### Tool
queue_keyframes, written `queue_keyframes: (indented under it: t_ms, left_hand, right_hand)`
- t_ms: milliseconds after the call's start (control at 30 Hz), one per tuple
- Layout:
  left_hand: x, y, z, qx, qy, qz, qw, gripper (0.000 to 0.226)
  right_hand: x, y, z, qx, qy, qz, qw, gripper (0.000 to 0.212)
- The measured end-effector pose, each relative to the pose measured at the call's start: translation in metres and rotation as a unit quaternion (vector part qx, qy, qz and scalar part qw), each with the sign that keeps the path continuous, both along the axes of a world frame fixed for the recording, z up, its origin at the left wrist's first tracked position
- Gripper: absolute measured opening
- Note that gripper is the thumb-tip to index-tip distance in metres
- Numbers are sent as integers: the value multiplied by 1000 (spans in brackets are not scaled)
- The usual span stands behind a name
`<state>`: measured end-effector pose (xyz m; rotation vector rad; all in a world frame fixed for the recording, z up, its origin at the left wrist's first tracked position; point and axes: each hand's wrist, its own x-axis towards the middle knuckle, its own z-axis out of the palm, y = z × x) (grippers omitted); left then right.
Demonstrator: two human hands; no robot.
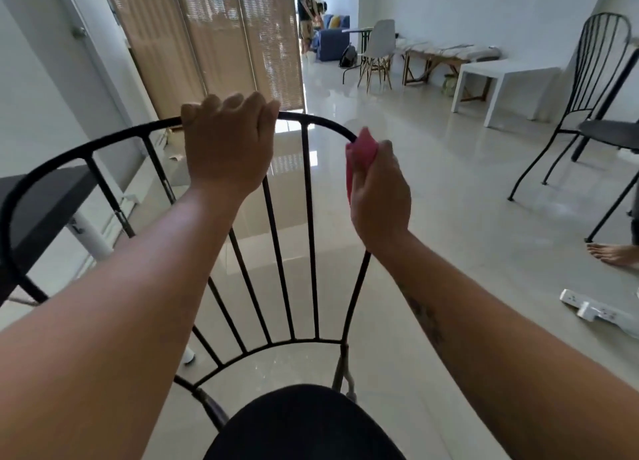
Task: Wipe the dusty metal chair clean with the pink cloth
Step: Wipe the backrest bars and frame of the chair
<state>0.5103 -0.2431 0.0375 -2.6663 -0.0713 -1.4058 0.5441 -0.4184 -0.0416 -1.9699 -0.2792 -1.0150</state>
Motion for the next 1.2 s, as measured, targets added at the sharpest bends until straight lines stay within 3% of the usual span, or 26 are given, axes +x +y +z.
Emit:
queue_keyframes:
  t_ms: [67, 133, 200, 267, 367, 500, 567, 633, 700, 767, 833, 900, 967, 1033, 1133, 1200]
  left_hand:
    - [-1, -1, 0, -4, 1, -10, 1000, 48]
    - [-2, -1, 0, -10, 3, -19, 1000, 48]
    - [-3, -1, 1, -13, 9, -24, 1000, 49]
    - [-2, 0, 1, -13, 10, -25, 1000, 50]
    - [1, 1, -2, -14, 3, -19, 1000, 52]
    - [2, 2, -3, -14, 6, -4, 1000, 52]
    - [2, 3, -3, -16, 8, -7, 1000, 49]
    - [4, 2, -1, -13, 11, -6, 1000, 48]
    - [4, 1, -2, -11, 11, 6, 1000, 53]
    - [5, 1, -1, -10, 6, 9, 1000, 53]
    - [3, 2, 0, -18, 8, 8, 1000, 50]
    - [1, 2, 2, -33, 25, -5, 999, 45]
    - [-1, 2, 7, -47, 53, -11, 997, 43]
    - [-2, 8, 17, -48, 100, -23, 994, 46]
    - [-11, 26, 32, -12, 219, -89, 971, 51]
    - [-18, 36, 33, 7, 224, -90, 970, 45]
  right_hand:
    - [15, 1, 41, -217, -70, -16, 974, 31]
    - [23, 1, 57, -331, -107, 21, 937, 31]
    - [23, -4, 52, -245, -71, 96, 962, 31]
    - [14, -8, 20, -42, -22, 140, 989, 34]
    - [-26, 1, -72, 165, 84, 136, 973, 21]
    - [-94, 16, -192, 228, 368, 170, 885, 17]
    - [-103, 12, -221, 219, 440, 178, 852, 16]
    - [-96, 7, -219, 222, 453, 199, 840, 10]
    - [-87, 1, -192, 226, 420, 229, 849, 15]
    - [-73, -2, -148, 229, 321, 240, 887, 8]
    - [-47, -7, -88, 163, 172, 179, 955, 16]
    - [-17, -10, -25, 36, 32, 83, 995, 32]
    - [5, -5, 27, -161, -35, 40, 986, 36]
    - [14, 5, 52, -313, -94, 28, 945, 40]
    - [16, 8, 53, -364, -142, 35, 920, 53]
    - [15, 3, 40, -346, -166, 23, 923, 58]
